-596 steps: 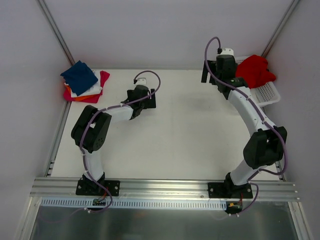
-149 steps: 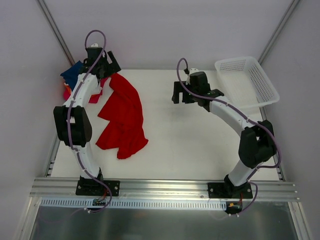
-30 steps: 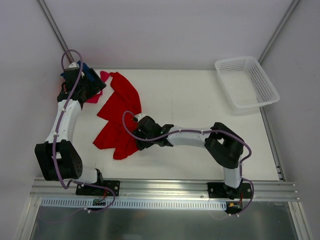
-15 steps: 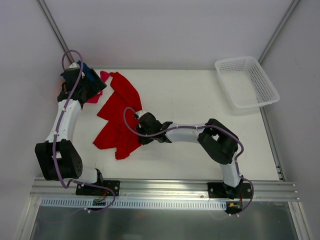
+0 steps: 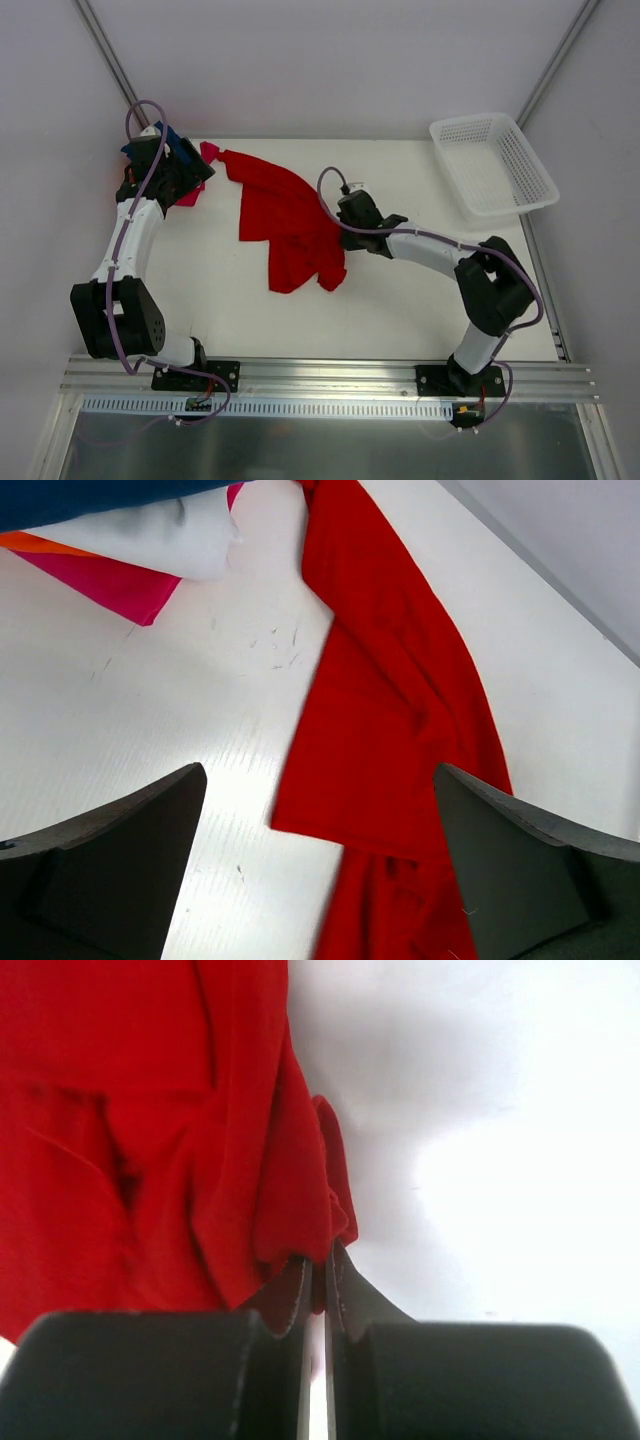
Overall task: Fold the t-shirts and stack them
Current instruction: Flatten the tshirt out
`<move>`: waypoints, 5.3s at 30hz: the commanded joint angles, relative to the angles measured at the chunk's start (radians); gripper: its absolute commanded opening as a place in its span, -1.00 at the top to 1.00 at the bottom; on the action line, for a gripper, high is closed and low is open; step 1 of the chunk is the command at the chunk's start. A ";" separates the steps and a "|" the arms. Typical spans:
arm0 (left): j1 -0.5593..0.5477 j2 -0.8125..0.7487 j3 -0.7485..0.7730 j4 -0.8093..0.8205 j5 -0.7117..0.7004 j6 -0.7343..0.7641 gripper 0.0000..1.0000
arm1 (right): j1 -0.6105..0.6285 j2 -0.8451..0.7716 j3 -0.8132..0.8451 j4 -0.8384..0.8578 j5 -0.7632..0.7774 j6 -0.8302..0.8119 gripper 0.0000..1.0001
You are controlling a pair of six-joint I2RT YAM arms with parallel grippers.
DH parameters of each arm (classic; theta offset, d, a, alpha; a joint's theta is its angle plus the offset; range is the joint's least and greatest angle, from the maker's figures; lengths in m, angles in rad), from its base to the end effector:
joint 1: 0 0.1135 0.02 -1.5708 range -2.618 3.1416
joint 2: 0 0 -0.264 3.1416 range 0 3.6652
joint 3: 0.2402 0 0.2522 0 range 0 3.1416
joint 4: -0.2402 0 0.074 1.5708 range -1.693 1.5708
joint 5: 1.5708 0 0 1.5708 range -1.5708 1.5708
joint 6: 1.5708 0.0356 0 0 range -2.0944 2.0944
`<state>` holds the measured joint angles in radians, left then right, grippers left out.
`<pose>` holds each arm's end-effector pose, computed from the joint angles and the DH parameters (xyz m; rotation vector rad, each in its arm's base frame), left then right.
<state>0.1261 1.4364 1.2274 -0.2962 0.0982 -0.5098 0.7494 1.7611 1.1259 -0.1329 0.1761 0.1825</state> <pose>0.3303 0.0383 0.3300 -0.5958 2.0040 -0.3358 0.2833 0.2551 0.1999 -0.5695 2.2683 0.2613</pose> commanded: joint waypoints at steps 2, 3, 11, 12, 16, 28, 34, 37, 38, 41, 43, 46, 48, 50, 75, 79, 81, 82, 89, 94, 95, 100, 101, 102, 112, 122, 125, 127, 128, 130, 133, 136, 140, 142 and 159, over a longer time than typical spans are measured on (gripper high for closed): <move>0.004 -0.007 -0.002 0.015 0.017 0.005 -0.98 | -0.056 -0.123 0.002 -0.059 0.129 0.000 0.99; 0.003 -0.007 -0.002 0.014 0.017 0.005 -0.98 | -0.071 -0.130 0.008 -0.063 0.138 0.000 0.99; -0.023 0.009 -0.012 0.019 0.043 -0.009 -0.98 | -0.231 -0.141 0.075 -0.106 0.129 -0.008 0.99; -0.055 0.018 -0.016 0.023 0.043 -0.007 -0.98 | -0.235 -0.126 0.087 -0.111 0.125 -0.018 0.99; -0.159 0.056 -0.057 0.034 0.020 -0.018 -0.98 | -0.240 -0.094 0.152 -0.134 0.108 -0.035 0.99; -0.375 0.262 -0.189 0.143 0.078 -0.148 -0.98 | -0.240 -0.075 0.163 -0.136 0.097 -0.043 0.99; -0.407 0.332 -0.213 0.222 0.132 -0.193 -0.83 | -0.240 -0.068 0.166 -0.136 0.082 -0.044 0.99; -0.428 0.377 -0.200 0.252 0.152 -0.208 -0.71 | -0.240 -0.072 0.164 -0.136 0.079 -0.048 0.99; -0.433 0.389 -0.194 0.258 0.158 -0.210 -0.66 | -0.240 -0.071 0.163 -0.134 0.077 -0.046 0.99; -0.442 0.450 -0.155 0.279 0.208 -0.223 -0.27 | -0.240 -0.072 0.164 -0.134 0.077 -0.049 0.99; -0.450 0.478 -0.140 0.293 0.227 -0.239 -0.08 | -0.240 -0.072 0.163 -0.134 0.079 -0.051 1.00; -0.465 0.476 -0.152 0.319 0.233 -0.243 0.27 | -0.240 -0.077 0.161 -0.134 0.085 -0.054 0.99; -0.473 0.472 -0.167 0.322 0.238 -0.243 0.77 | -0.242 -0.077 0.158 -0.134 0.085 -0.054 0.99; -0.476 0.463 -0.190 0.322 0.236 -0.243 1.00 | -0.243 -0.074 0.160 -0.134 0.083 -0.054 0.99; -0.473 -0.401 -0.706 -0.086 -0.049 -0.311 1.00 | -0.476 0.143 0.390 -0.186 0.099 -0.037 0.99; -0.473 -0.482 -0.752 -0.168 -0.058 -0.322 1.00 | -0.542 0.193 0.478 -0.218 0.103 -0.037 0.99; -0.473 -0.516 -0.763 -0.193 -0.064 -0.329 1.00 | -0.561 0.215 0.514 -0.243 0.111 -0.041 0.99; -0.473 -0.527 -0.773 -0.214 -0.066 -0.332 1.00 | -0.567 0.233 0.531 -0.247 0.111 -0.047 0.99; -0.473 -0.623 -0.792 -0.305 -0.081 -0.349 1.00 | -0.617 0.287 0.620 -0.274 0.108 -0.052 0.99; -0.476 -0.637 -0.798 -0.314 -0.083 -0.363 1.00 | -0.645 0.298 0.644 -0.286 0.080 -0.064 0.99; -0.476 -0.634 -0.796 -0.314 -0.087 -0.363 1.00 | -0.645 0.298 0.643 -0.286 0.076 -0.066 1.00; -0.476 -0.604 -0.773 -0.313 -0.092 -0.354 1.00 | -0.641 0.291 0.629 -0.295 0.040 -0.061 0.23; -0.476 -0.599 -0.769 -0.313 -0.092 -0.352 1.00 | -0.634 0.281 0.623 -0.294 0.036 -0.064 -0.04; -0.476 -0.594 -0.767 -0.313 -0.092 -0.351 1.00 | -0.631 0.276 0.611 -0.290 0.036 -0.064 -0.11; -0.476 -0.574 -0.769 -0.304 -0.124 -0.355 1.00 | -0.579 0.132 0.499 -0.281 0.051 -0.086 -0.10; -0.476 -0.534 -0.772 -0.265 -0.130 -0.354 1.00 | -0.412 -0.165 0.227 -0.257 0.134 -0.063 0.04; -0.476 -0.530 -0.775 -0.261 -0.127 -0.349 1.00 | -0.372 -0.221 0.145 -0.241 0.157 -0.049 0.05; -0.476 -0.531 -0.776 -0.259 -0.126 -0.346 1.00 | -0.358 -0.236 0.114 -0.231 0.174 -0.044 0.06; -0.476 -0.534 -0.778 -0.259 -0.127 -0.345 1.00 | -0.358 -0.242 0.103 -0.229 0.175 -0.040 0.06; -0.476 -0.539 -0.781 -0.258 -0.127 -0.345 1.00 | -0.358 -0.249 0.072 -0.229 0.186 -0.037 0.10; -0.476 -0.542 -0.783 -0.258 -0.126 -0.349 1.00 | -0.358 -0.249 0.037 -0.226 0.186 -0.022 0.11; -0.476 -0.547 -0.783 -0.259 -0.124 -0.348 1.00 | -0.360 -0.233 0.012 -0.209 0.189 -0.012 0.11; -0.476 -0.557 -0.784 -0.259 -0.120 -0.342 1.00 | -0.364 -0.204 -0.006 -0.185 0.174 0.002 0.14; -0.476 -0.559 -0.786 -0.259 -0.118 -0.342 1.00 | -0.364 -0.187 -0.015 -0.171 0.158 0.009 0.19; -0.476 -0.561 -0.790 -0.261 -0.117 -0.342 1.00 | -0.366 -0.121 -0.043 -0.099 0.122 0.008 0.25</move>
<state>-0.3416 0.8909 0.4446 -0.5571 -0.0097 -0.8707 0.3882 1.6402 1.0908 -0.2703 0.3054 0.1764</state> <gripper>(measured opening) 0.008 0.372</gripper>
